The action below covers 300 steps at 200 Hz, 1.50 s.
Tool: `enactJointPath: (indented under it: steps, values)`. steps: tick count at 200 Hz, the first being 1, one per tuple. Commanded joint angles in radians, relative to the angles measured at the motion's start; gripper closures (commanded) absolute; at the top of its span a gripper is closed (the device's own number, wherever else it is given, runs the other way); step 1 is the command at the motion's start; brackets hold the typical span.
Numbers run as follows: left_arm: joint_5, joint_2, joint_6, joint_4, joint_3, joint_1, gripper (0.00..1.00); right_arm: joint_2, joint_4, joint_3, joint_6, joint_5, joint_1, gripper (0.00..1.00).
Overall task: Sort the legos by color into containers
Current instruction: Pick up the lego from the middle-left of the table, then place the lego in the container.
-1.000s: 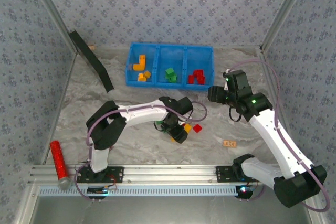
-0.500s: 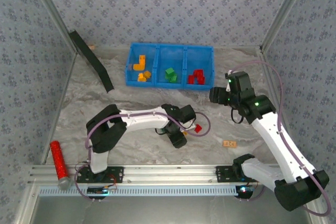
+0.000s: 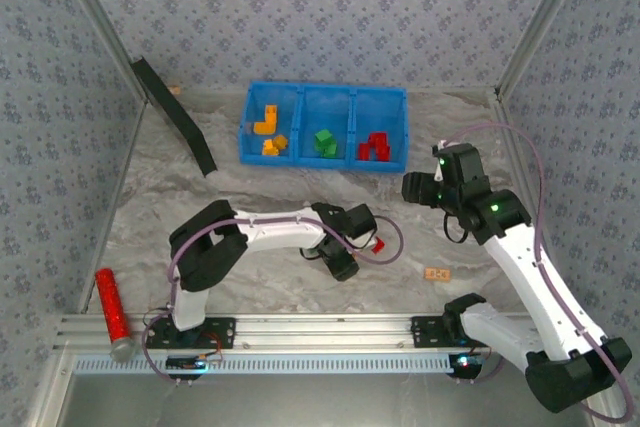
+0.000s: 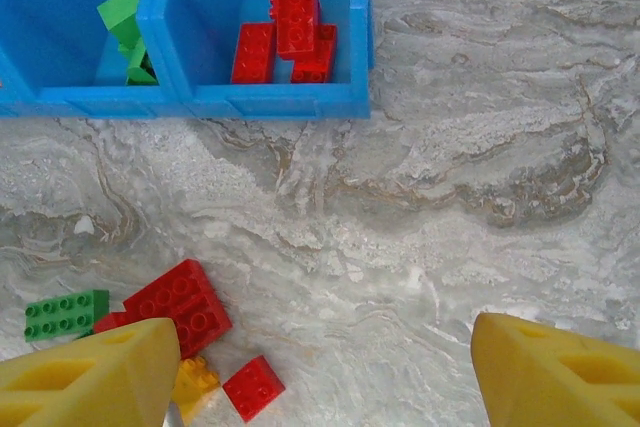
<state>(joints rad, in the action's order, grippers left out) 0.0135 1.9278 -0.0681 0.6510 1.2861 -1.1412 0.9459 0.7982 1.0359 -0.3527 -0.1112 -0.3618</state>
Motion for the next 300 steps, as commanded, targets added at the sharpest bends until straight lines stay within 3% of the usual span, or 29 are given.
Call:
enactJointPath:
  steps: [1,39,82,119,150,173,217,254,300]
  values:
    - [0.035,0.029,-0.046,-0.005,-0.004,-0.009,0.48,-0.021,0.019,-0.027,-0.024,0.016,0.005,0.22]
    - [0.057,0.017,-0.112,0.018,-0.052,-0.014,0.67,-0.027,-0.003,-0.075,-0.043,0.055,0.005,0.21]
    - [0.067,-0.150,-0.207,0.095,-0.130,0.015,0.77,-0.032,-0.051,-0.130,-0.076,0.134,-0.001,0.21]
    - [0.102,-0.335,-0.221,0.175,-0.052,0.241,0.78,-0.019,-0.143,-0.238,-0.163,0.165,-0.088,0.21]
    - [0.082,-0.359,-0.221,0.177,0.098,0.480,0.78,0.066,-0.179,-0.246,-0.160,0.096,-0.235,0.22]
    - [0.053,-0.299,-0.233,0.133,0.202,0.597,0.78,0.155,-0.190,-0.213,-0.129,0.038,-0.328,0.21]
    - [0.039,-0.046,-0.235,0.152,0.461,0.732,0.78,0.343,-0.193,-0.133,-0.043,-0.004,-0.436,0.19]
    - [0.046,0.177,-0.240,0.198,0.694,0.802,0.78,0.444,-0.218,-0.103,-0.004,0.005,-0.471,0.19]
    - [0.049,0.427,-0.225,0.341,1.032,0.825,0.76,0.512,-0.202,-0.076,0.033,0.028,-0.491,0.15]
